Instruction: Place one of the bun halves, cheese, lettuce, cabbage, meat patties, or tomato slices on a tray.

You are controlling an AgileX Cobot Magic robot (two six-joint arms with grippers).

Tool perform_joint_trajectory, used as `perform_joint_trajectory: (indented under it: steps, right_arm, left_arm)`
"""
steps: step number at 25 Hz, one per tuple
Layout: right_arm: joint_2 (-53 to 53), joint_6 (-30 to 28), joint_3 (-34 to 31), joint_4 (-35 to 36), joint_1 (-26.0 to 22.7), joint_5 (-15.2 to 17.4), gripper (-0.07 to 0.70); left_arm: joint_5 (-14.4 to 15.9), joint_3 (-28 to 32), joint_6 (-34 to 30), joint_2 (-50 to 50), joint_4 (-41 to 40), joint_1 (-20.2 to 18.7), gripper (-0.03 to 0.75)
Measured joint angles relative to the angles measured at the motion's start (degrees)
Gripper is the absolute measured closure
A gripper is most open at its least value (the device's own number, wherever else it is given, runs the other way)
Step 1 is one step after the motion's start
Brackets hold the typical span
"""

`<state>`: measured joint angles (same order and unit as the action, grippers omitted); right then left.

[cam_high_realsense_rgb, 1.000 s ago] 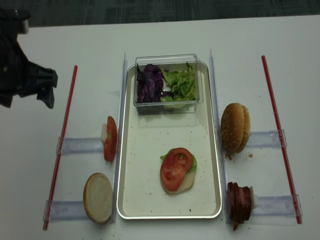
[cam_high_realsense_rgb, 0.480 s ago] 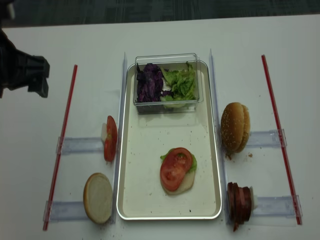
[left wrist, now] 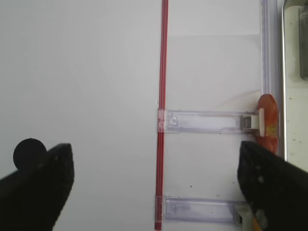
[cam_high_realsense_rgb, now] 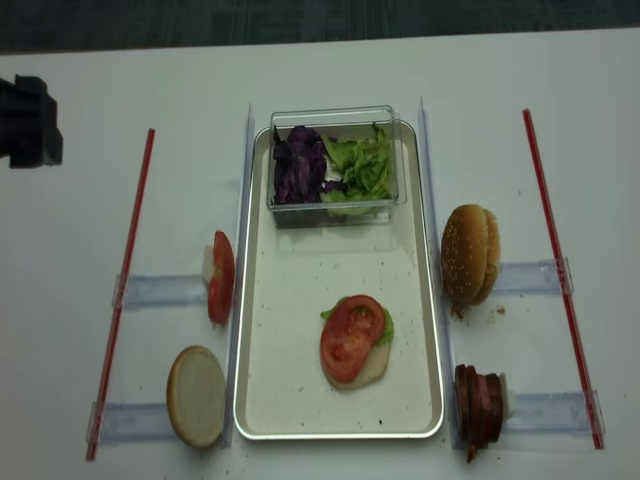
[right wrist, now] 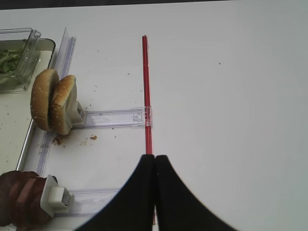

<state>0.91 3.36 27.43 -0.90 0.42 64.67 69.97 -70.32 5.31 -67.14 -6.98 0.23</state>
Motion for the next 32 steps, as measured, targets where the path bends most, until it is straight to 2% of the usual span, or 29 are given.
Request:
perform_joint_trajectory:
  steps: [4,11,15,27,32]
  right_arm:
    - [0.0,0.0,0.0,0.0,0.0,0.0,0.595]
    - [0.0,0.0,0.0,0.0,0.0,0.0,0.595]
    - [0.0,0.0,0.0,0.0,0.0,0.0,0.595]
    - [0.0,0.0,0.0,0.0,0.0,0.0,0.595]
    - [0.0,0.0,0.0,0.0,0.0,0.0,0.595]
  left_arm:
    - [0.1,3.9,0.0,2.4,0.3,0.0,0.083]
    - [-3.3,19.7,0.4,13.2,2.5,0.0,0.083]
    - [-3.5,26.9,0.5,20.8,3.0,0.0,0.083]
    - [-0.5,37.6,1.6,42.6,3.0,0.0,0.083]
    - [-0.4,41.0,1.4,49.3,3.0,0.0,0.083]
